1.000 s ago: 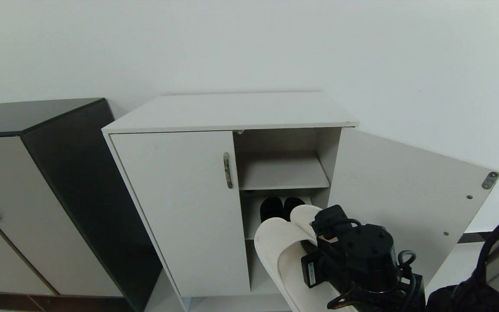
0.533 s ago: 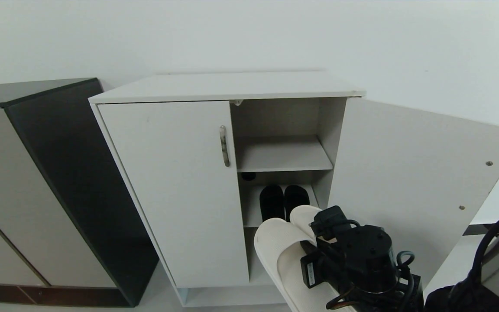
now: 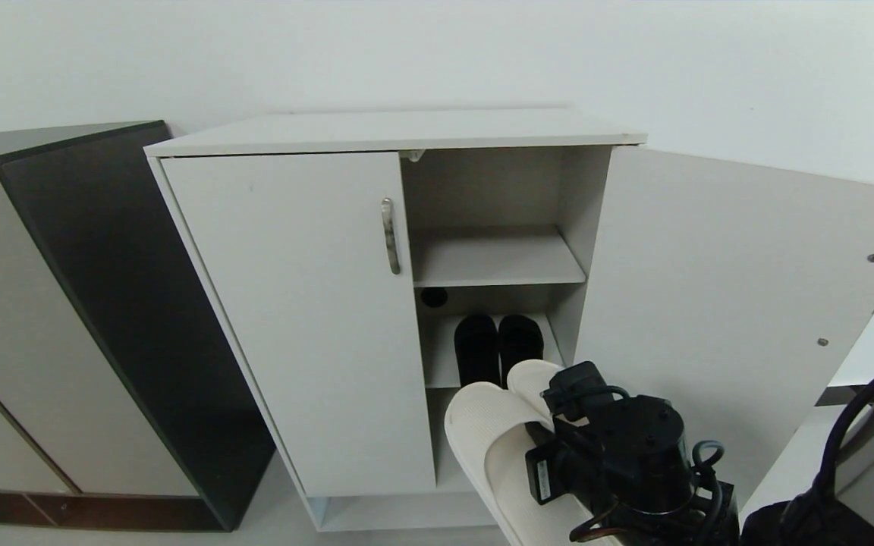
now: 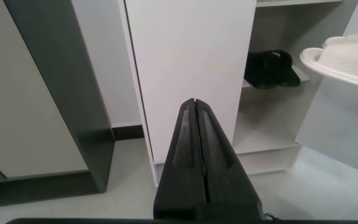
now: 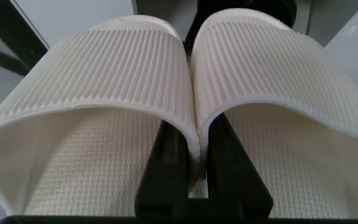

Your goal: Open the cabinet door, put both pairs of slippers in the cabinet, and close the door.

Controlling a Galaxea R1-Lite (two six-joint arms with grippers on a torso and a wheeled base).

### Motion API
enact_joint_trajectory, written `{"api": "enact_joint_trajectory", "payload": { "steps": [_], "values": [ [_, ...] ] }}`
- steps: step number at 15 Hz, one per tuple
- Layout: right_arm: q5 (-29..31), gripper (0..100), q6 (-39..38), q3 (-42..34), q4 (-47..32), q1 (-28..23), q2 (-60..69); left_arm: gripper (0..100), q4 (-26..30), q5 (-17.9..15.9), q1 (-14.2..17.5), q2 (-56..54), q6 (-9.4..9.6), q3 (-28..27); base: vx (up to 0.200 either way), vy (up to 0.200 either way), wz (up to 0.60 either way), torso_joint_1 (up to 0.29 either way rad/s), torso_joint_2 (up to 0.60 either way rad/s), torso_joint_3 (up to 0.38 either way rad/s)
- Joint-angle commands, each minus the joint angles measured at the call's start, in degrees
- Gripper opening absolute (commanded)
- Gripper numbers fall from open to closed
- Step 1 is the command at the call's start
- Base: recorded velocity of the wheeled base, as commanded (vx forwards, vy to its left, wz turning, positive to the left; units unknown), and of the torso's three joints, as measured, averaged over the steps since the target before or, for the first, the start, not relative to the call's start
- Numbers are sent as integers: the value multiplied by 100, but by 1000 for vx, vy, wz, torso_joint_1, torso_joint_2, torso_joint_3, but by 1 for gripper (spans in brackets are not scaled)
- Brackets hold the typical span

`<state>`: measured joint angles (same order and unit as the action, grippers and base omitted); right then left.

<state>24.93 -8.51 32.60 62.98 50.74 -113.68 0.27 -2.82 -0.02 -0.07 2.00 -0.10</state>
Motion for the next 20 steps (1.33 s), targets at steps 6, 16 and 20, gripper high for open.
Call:
{"api": "enact_joint_trajectory", "payload": {
  "steps": [6, 16, 20],
  "values": [
    [530, 0, 570, 54, 540, -11, -172, 0, 0, 9, 2, 7, -33, 1, 0, 0, 0, 0, 0, 0],
    [1647, 0, -995, 4281, -4461, 42, 127, 0, 0, 9, 2, 7, -24, 1, 0, 0, 0, -2, 65, 33],
    [1831, 0, -968, 4431, -4549, 6, 118, 0, 0, 9, 2, 7, -15, 1, 0, 0, 0, 0, 0, 0]
  ]
}}
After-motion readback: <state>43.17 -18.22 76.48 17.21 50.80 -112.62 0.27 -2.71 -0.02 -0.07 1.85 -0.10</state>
